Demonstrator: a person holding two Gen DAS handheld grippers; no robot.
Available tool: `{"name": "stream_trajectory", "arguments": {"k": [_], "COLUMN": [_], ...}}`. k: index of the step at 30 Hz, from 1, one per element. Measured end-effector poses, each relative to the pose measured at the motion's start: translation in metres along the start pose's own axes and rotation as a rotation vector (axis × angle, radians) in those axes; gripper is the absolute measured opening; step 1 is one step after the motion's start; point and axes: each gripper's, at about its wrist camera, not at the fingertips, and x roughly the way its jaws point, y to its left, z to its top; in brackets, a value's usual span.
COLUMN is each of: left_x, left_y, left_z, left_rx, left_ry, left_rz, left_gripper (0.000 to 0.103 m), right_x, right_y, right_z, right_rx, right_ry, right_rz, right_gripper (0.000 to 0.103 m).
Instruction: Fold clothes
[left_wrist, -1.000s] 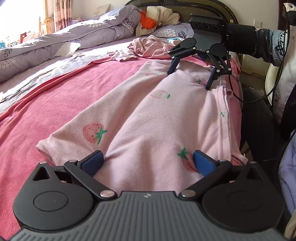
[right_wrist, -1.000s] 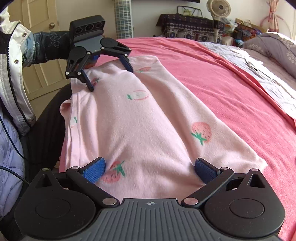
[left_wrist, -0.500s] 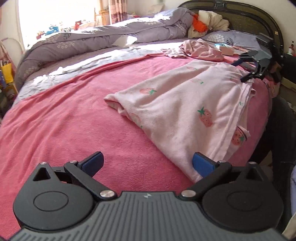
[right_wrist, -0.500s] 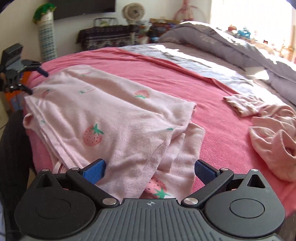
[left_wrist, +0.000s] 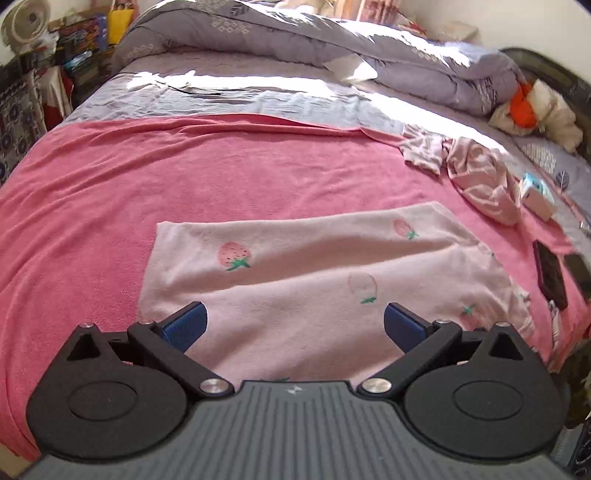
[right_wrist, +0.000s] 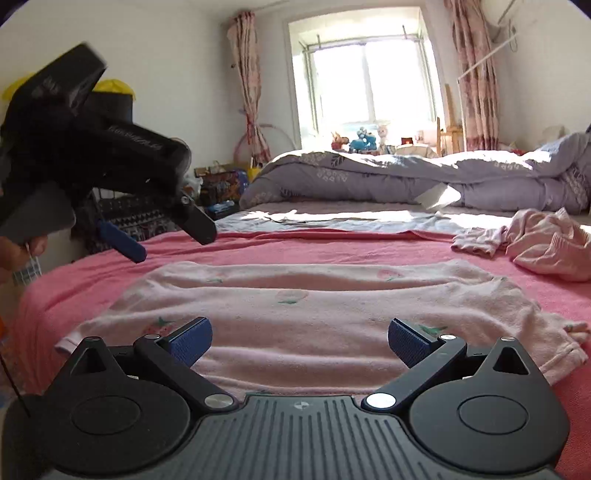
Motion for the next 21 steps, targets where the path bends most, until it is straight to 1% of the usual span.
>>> {"name": "stream_trajectory", "arguments": {"k": [2,3,5,6,8,9,12,16,19,21], "left_x": [0.013,0.018,0.028,0.036,0.060,0.070,0.090,0.104,0.120,0.131], "left_y": [-0.025,-0.031,-0.037,-0.039,-0.041,-0.040,-0.038,-0.031,-0.023,-0.017], "left_z": [0.005,0.006,0.010,0.012,0.013,0.012,0.013,0.031,0.045,0.055], "left_rx": [0.066,0.067,0.053,0.043,0.019,0.009,-0.012,-0.067,-0.112,-0.132], "left_ry": [0.022,0.028,0.044,0.066,0.142,0.166,0.175,0.187,0.181,0.162], "left_rz": [0.042,0.043,0.034,0.044,0.089,0.108,0.144,0.157,0.160,0.191], "left_gripper": [0.103,0.103,0.103,0.103,0.103,0.103,0.103,0.103,0.103,0.103], "right_x": [0.008,0.011,0.019,0.023,0.030,0.032,0.036,0.031,0.028,0.025], "right_y": [0.009,0.013,0.022,0.026,0.034,0.036,0.042,0.042,0.042,0.040], "right_z": [-0.006,-0.009,-0.014,-0.017,-0.024,-0.027,-0.033,-0.042,-0.046,-0.046], "right_rx": [-0.010,-0.015,-0.025,-0.030,-0.030,-0.027,-0.047,-0.033,-0.042,-0.043], "right_ry": [0.001,0.001,0.002,0.003,0.001,-0.004,-0.016,-0.038,-0.044,-0.043], "right_rz": [-0.022,-0.033,-0.055,-0.066,-0.083,-0.087,-0.105,-0.094,-0.081,-0.063], "right_gripper": [0.103,0.103,0.103,0.103,0.103,0.103,0.103,0.103,0.103,0.103]}}
